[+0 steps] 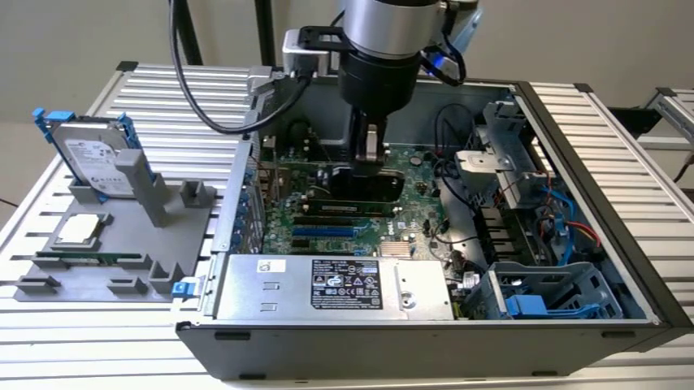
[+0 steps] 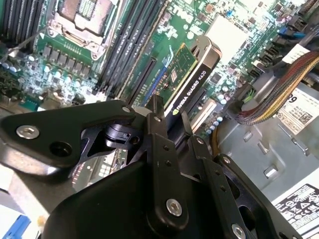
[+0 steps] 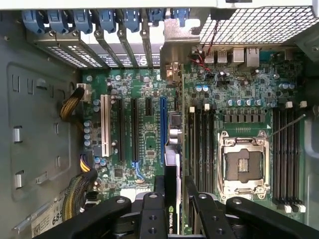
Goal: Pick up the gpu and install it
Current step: 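Insert the gpu into the slot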
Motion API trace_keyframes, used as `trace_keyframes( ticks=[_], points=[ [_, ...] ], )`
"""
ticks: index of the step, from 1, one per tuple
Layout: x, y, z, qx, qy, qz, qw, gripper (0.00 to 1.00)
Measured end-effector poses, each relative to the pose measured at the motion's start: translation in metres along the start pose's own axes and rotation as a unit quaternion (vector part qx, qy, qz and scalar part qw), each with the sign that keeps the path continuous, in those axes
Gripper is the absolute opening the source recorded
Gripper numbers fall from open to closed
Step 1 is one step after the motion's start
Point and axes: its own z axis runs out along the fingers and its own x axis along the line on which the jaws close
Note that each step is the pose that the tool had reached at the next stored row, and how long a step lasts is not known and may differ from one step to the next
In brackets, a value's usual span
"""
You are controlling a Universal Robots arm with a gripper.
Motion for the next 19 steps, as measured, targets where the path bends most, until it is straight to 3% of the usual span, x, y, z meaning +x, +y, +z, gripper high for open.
trace_keyframes(
  ticks=[7, 15, 19],
  points=[
    [0.0102, 0.0026, 0.0085, -0.0001, 0.0002, -0.001, 1.0000, 0.00],
    [0.0119, 0.0162, 0.0176, -0.0001, 0.0002, -0.001, 1.0000, 0.00],
    [0.0127, 0.0189, 0.0241, 0.0000, 0.0001, -0.001, 1.0000, 0.00]
  ],
)
